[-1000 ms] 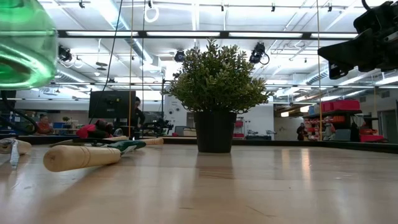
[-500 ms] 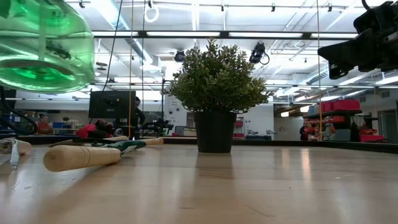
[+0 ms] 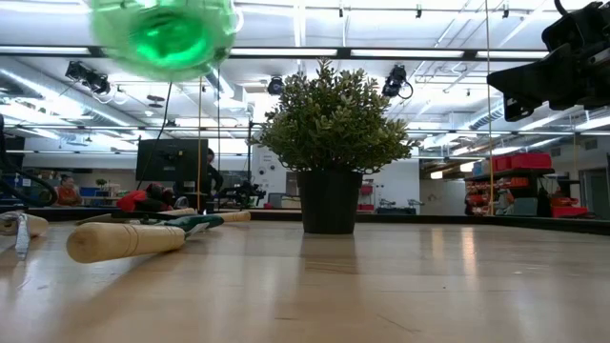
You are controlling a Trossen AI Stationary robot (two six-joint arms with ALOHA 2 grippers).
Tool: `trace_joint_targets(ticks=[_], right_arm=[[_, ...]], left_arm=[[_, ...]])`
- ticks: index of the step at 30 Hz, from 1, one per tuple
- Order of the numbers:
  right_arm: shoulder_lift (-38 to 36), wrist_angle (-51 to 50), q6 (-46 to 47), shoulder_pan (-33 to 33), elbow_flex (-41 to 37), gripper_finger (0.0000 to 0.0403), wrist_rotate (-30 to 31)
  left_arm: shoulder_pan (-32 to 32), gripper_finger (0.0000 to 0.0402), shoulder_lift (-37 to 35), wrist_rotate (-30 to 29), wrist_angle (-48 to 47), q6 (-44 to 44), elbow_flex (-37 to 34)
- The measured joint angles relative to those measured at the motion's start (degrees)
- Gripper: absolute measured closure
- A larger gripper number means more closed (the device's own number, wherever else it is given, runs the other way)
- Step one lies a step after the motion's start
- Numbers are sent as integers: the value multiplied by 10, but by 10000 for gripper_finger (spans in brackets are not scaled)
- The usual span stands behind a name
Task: Pick & Place Garden tools in Gardening bag
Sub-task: Put the green spray bottle into the white gardening bag
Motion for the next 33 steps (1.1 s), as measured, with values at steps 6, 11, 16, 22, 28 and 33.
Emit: trace_joint_targets(ticks=[6, 11, 16, 22, 28, 33], right_arm=[[0, 0, 0, 0, 0, 392, 0], [0, 0, 0, 0, 0, 392, 0], [0, 0, 0, 0, 0, 392, 0], [0, 0, 0, 0, 0, 392, 0], [0, 0, 0, 0, 0, 392, 0], [0, 0, 0, 0, 0, 392, 0]], left_arm=[[17, 333, 20, 0, -23, 8, 46], [17, 332, 58, -9, -41, 27, 110], [17, 333, 102, -15, -53, 41, 177], [17, 332, 144, -16, -53, 44, 227], [18, 332, 188, -17, -52, 61, 256], [29, 333, 226, -18, -46, 70, 276]])
